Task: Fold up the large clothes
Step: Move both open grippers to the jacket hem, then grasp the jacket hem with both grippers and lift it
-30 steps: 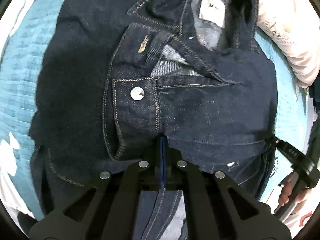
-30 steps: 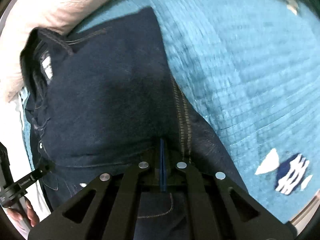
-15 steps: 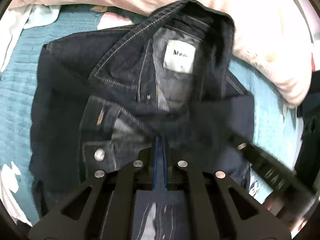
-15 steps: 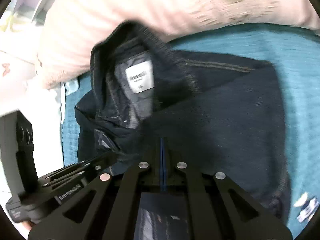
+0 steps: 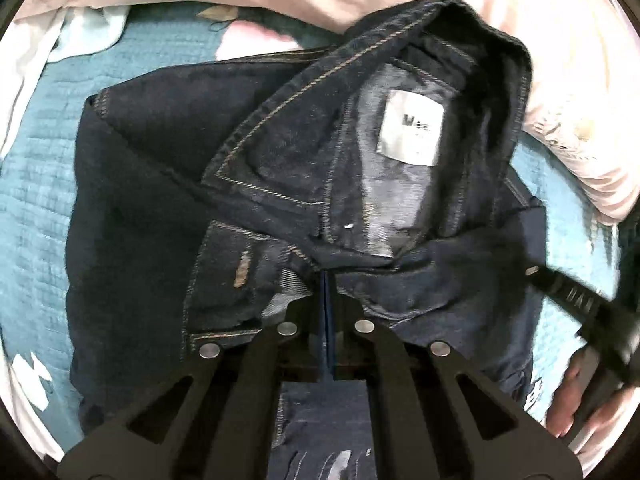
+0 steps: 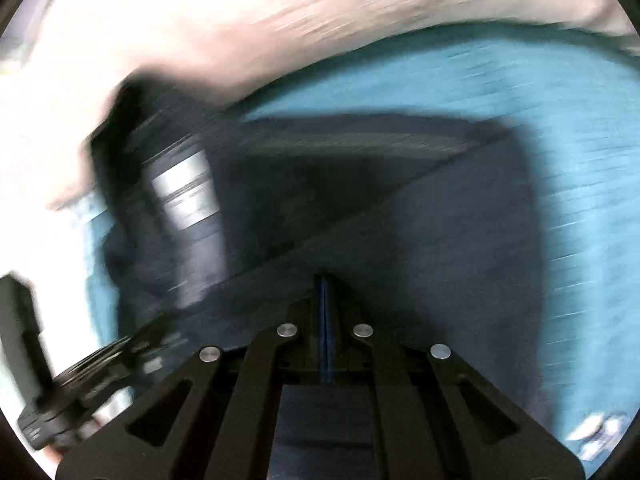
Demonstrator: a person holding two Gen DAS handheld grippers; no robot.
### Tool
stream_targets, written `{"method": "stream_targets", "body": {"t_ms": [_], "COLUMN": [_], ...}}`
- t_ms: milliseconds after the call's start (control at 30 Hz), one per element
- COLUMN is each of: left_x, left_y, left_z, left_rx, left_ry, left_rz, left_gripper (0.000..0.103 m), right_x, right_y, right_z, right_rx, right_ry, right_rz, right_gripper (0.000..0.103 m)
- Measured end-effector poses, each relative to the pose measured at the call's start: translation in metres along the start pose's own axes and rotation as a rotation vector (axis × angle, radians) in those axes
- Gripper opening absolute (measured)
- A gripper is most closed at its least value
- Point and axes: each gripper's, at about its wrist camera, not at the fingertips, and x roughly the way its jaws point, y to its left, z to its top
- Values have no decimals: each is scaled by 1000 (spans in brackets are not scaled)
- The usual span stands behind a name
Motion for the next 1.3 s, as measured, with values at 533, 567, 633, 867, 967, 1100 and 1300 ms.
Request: {"method": "stream_targets", "body": {"t_ms": [533,567,633,867,967,1100,1300], "left_x": [-2,-6,-15,-51,-59,-57,-49], "left_y": [19,17,12,26,34,44,58], "left_z": [-19,-21,-22,-25,-20,-13,4], "left_rx": [-26,-11,-1,-58,-81,-78,-96], "left_ry": [-15,-18,-27,-81,-98,-83,-75], "left_rz": [-49,-41,-19,19,13,36,43], "left_gripper": [6,10,58,74,74,74,74], "right_x": [-10,-19,-36,-84,-94,-94,-77], "right_y": [-18,-16,-20,-35,-43,-58,-49], "right_z": [5,0,-6,-12,-14,-10,10], "right_rx": [-55,-57,-8,83,123,172,145], "right_ry": [-85,-104,-147,-224,-261,-243,-205], "right_rz": [51,46,49,4,-62,-61,-68], "right_gripper": [26,49,78,83,83,83,83]}}
